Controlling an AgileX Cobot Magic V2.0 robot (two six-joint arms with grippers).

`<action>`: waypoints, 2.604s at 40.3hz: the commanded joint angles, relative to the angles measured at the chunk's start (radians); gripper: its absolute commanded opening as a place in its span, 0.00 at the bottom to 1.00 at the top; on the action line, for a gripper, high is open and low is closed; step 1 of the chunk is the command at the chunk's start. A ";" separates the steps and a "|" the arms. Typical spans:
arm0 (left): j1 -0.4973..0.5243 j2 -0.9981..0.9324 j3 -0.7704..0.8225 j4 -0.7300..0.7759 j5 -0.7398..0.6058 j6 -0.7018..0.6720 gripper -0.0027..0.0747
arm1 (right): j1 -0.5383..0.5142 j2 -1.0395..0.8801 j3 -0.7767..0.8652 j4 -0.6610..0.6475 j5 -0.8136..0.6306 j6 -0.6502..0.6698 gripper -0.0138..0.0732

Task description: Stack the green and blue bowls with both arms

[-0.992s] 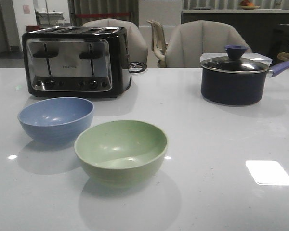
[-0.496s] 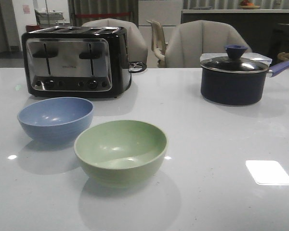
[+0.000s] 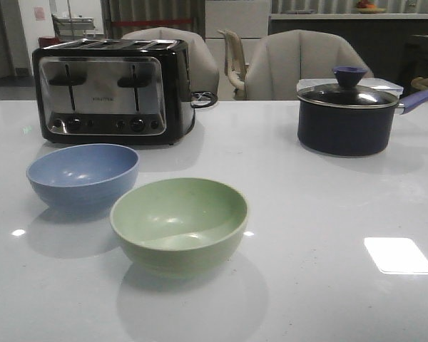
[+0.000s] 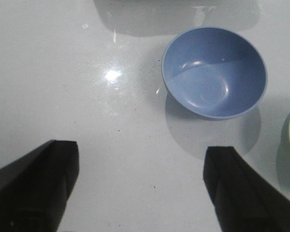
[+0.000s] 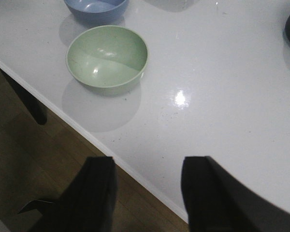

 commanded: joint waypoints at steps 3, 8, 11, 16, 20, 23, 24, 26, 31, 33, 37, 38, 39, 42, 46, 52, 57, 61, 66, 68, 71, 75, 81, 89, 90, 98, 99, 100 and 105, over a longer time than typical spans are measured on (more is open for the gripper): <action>-0.012 0.143 -0.115 -0.002 -0.073 -0.004 0.79 | -0.001 0.001 -0.024 -0.007 -0.069 -0.011 0.66; -0.012 0.268 -0.183 -0.006 -0.075 -0.004 0.79 | -0.001 0.001 -0.024 -0.007 -0.069 -0.011 0.66; -0.012 0.338 -0.224 -0.013 -0.078 -0.004 0.79 | -0.001 0.001 -0.024 -0.007 -0.069 -0.011 0.66; -0.012 0.442 -0.293 -0.042 -0.076 -0.004 0.79 | -0.001 0.001 -0.024 -0.007 -0.069 -0.011 0.66; -0.027 0.511 -0.335 -0.048 -0.078 -0.004 0.79 | -0.001 0.001 -0.024 -0.007 -0.069 -0.011 0.66; -0.047 0.556 -0.365 -0.048 -0.080 -0.004 0.79 | -0.001 0.001 -0.024 -0.007 -0.069 -0.011 0.66; -0.055 0.569 -0.376 -0.046 -0.082 -0.004 0.79 | -0.001 0.001 -0.024 -0.007 -0.069 -0.011 0.66; -0.063 0.599 -0.390 -0.044 -0.097 -0.004 0.79 | -0.001 0.001 -0.024 -0.007 -0.069 -0.011 0.66; -0.083 0.671 -0.427 -0.044 -0.119 -0.004 0.79 | -0.001 0.001 -0.024 -0.007 -0.069 -0.011 0.66; -0.085 0.691 -0.439 -0.044 -0.123 -0.004 0.79 | -0.001 0.001 -0.024 -0.007 -0.069 -0.011 0.66; -0.085 0.736 -0.456 -0.044 -0.130 -0.004 0.79 | -0.001 0.002 -0.024 -0.007 -0.069 -0.011 0.66; -0.085 0.747 -0.459 -0.044 -0.133 -0.004 0.79 | -0.001 0.002 -0.024 -0.007 -0.069 -0.011 0.66; -0.085 0.754 -0.460 -0.042 -0.135 -0.004 0.79 | -0.001 0.002 -0.024 -0.007 -0.069 -0.011 0.66; -0.085 0.773 -0.460 -0.042 -0.151 -0.004 0.79 | -0.001 0.002 -0.024 -0.007 -0.069 -0.011 0.66; -0.085 0.798 -0.460 -0.042 -0.153 -0.004 0.79 | -0.001 0.002 -0.024 -0.007 -0.069 -0.011 0.66; -0.085 0.810 -0.460 -0.042 -0.150 -0.004 0.66 | -0.001 0.002 -0.024 -0.007 -0.069 -0.011 0.66; -0.085 0.810 -0.460 -0.042 -0.152 -0.004 0.46 | -0.001 0.002 -0.024 -0.007 -0.069 -0.011 0.66; -0.085 0.810 -0.460 -0.042 -0.152 -0.004 0.33 | -0.001 0.002 -0.024 -0.007 -0.069 -0.011 0.66; -0.085 0.806 -0.460 -0.042 -0.138 -0.004 0.19 | -0.001 0.002 -0.024 -0.007 -0.069 -0.011 0.66; -0.085 0.804 -0.460 -0.042 -0.126 -0.004 0.16 | -0.001 0.002 -0.024 -0.007 -0.069 -0.011 0.66; -0.085 0.790 -0.460 -0.042 -0.106 -0.004 0.17 | -0.001 0.002 -0.024 -0.007 -0.069 -0.011 0.66; -0.085 0.758 -0.460 -0.042 -0.078 -0.004 0.17 | -0.001 0.002 -0.024 -0.007 -0.069 -0.011 0.66; -0.085 0.686 -0.460 -0.040 -0.036 0.017 0.16 | -0.001 0.002 -0.024 -0.007 -0.069 -0.011 0.66; -0.085 0.570 -0.460 -0.040 0.000 0.049 0.16 | -0.001 0.002 -0.024 -0.007 -0.069 -0.011 0.66; -0.085 0.552 -0.460 -0.040 0.006 0.049 0.16 | -0.001 0.002 -0.024 -0.007 -0.069 -0.011 0.66; -0.085 0.444 -0.460 -0.051 0.066 0.080 0.16 | -0.001 0.002 -0.024 -0.007 -0.069 -0.011 0.66; -0.085 0.432 -0.460 -0.056 0.078 0.091 0.16 | -0.001 0.002 -0.024 -0.007 -0.069 -0.011 0.66; -0.085 0.425 -0.458 -0.065 0.082 0.103 0.16 | -0.001 0.002 -0.024 -0.007 -0.069 -0.011 0.66; -0.087 0.381 -0.458 -0.123 0.121 0.146 0.16 | -0.001 0.002 -0.024 -0.007 -0.069 -0.011 0.66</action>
